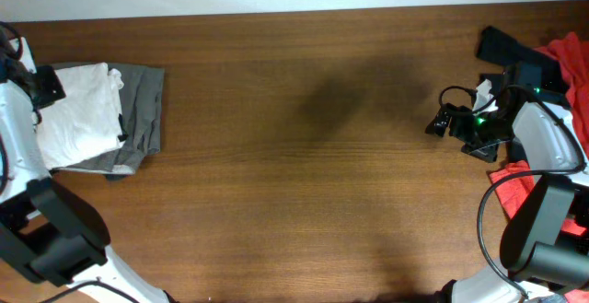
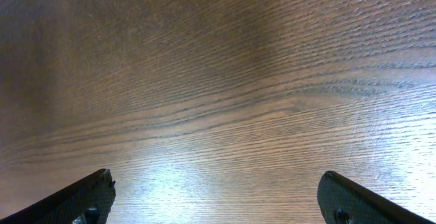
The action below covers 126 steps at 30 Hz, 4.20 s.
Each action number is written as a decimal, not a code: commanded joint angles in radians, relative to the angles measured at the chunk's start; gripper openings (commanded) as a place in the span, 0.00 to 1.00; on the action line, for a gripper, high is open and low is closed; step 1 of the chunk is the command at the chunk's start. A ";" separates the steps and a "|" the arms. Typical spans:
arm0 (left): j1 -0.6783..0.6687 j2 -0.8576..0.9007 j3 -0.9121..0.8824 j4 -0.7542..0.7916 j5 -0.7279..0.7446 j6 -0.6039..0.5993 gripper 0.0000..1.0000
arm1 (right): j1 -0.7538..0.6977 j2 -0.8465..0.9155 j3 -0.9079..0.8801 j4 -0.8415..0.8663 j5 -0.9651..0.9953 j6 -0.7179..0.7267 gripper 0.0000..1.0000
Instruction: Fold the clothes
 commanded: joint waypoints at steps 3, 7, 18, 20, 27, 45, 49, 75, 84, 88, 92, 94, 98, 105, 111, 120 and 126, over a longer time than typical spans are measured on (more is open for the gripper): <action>0.016 0.004 -0.020 -0.006 0.063 -0.061 0.01 | -0.003 -0.015 0.016 0.000 0.009 0.000 0.99; 0.042 0.051 -0.028 -0.002 0.063 -0.069 0.01 | -0.003 -0.015 0.016 -0.001 0.009 -0.001 0.99; 0.113 0.253 -0.028 0.027 0.111 -0.079 0.00 | -0.003 -0.015 0.016 0.000 0.009 -0.001 0.99; 0.118 0.264 -0.028 0.034 0.124 -0.079 0.00 | -0.003 -0.015 0.016 0.000 0.009 -0.001 0.99; 0.119 0.186 0.064 -0.006 0.173 -0.079 0.00 | -0.003 -0.015 0.016 0.000 0.009 -0.001 0.99; -0.164 -0.166 0.130 -0.105 0.208 -0.179 0.11 | -0.003 -0.015 0.016 0.000 0.009 -0.001 0.99; -0.228 -0.164 0.129 -0.102 0.208 -0.179 0.39 | -0.003 -0.015 0.016 0.000 0.009 -0.001 0.99; -0.267 -0.164 0.129 -0.101 0.208 -0.179 0.99 | 0.029 -0.181 0.013 -0.003 0.009 -0.001 0.99; -0.267 -0.164 0.129 -0.101 0.208 -0.179 0.99 | 0.199 -0.698 0.013 -0.003 0.009 -0.001 0.99; -0.267 -0.164 0.129 -0.101 0.208 -0.179 0.99 | 0.319 -0.916 0.013 -0.004 0.009 -0.001 0.99; -0.267 -0.164 0.129 -0.101 0.208 -0.179 0.99 | 0.402 -1.138 0.011 0.002 0.067 -0.032 0.99; -0.267 -0.164 0.129 -0.101 0.208 -0.179 0.99 | 0.427 -1.256 0.000 0.002 0.081 -0.032 0.99; -0.267 -0.164 0.129 -0.101 0.208 -0.179 0.99 | 0.438 -1.471 -0.063 -0.005 0.095 -0.053 0.99; -0.267 -0.164 0.129 -0.101 0.208 -0.180 0.99 | 0.437 -1.794 -0.277 0.023 0.152 -0.064 0.99; -0.267 -0.164 0.129 -0.101 0.208 -0.179 0.99 | 0.417 -1.785 -0.432 0.193 0.186 -0.065 0.99; -0.267 -0.164 0.129 -0.101 0.208 -0.179 0.99 | 0.417 -1.790 -0.895 0.724 0.241 -0.064 0.99; -0.267 -0.164 0.129 -0.101 0.208 -0.179 0.99 | 0.417 -1.790 -1.107 0.966 0.245 -0.057 0.99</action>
